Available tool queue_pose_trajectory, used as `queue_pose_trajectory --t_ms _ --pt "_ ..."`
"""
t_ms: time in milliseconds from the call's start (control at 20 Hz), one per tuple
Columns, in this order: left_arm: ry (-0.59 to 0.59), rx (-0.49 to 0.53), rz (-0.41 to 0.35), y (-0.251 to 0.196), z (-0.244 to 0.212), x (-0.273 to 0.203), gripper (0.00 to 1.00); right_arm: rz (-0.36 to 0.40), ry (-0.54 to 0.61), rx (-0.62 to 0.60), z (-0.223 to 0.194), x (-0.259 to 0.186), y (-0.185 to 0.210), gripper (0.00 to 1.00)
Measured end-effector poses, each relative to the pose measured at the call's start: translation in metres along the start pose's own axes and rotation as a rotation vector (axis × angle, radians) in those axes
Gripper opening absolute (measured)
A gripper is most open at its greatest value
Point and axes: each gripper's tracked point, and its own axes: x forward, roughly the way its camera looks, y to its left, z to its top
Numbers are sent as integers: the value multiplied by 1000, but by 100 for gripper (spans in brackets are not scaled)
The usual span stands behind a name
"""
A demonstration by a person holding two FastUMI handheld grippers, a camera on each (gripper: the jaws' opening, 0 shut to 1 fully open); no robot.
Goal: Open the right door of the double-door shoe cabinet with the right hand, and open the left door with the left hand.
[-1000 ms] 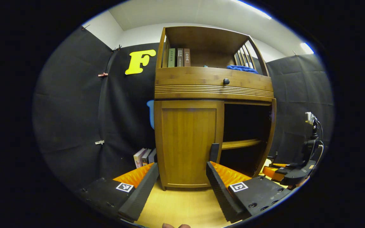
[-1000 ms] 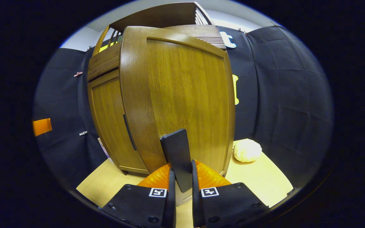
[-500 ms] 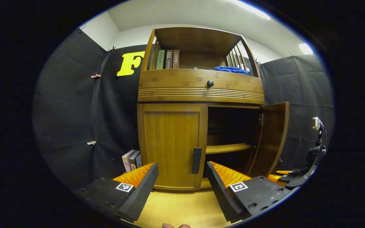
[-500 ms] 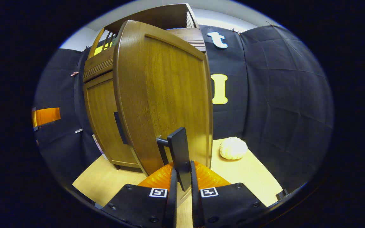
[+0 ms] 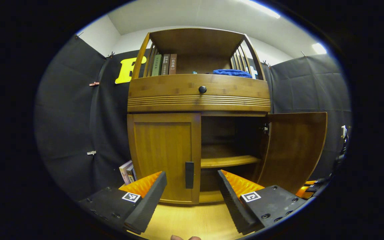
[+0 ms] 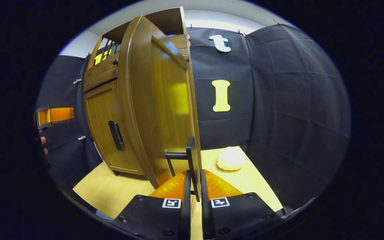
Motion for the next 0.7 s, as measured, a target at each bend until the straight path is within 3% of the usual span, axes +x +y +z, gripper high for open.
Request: queue_pose_trajectory --t_ms 700 --pt "7 27 -19 -50 0 45 92 17 -1 10 7 -7 -49 17"
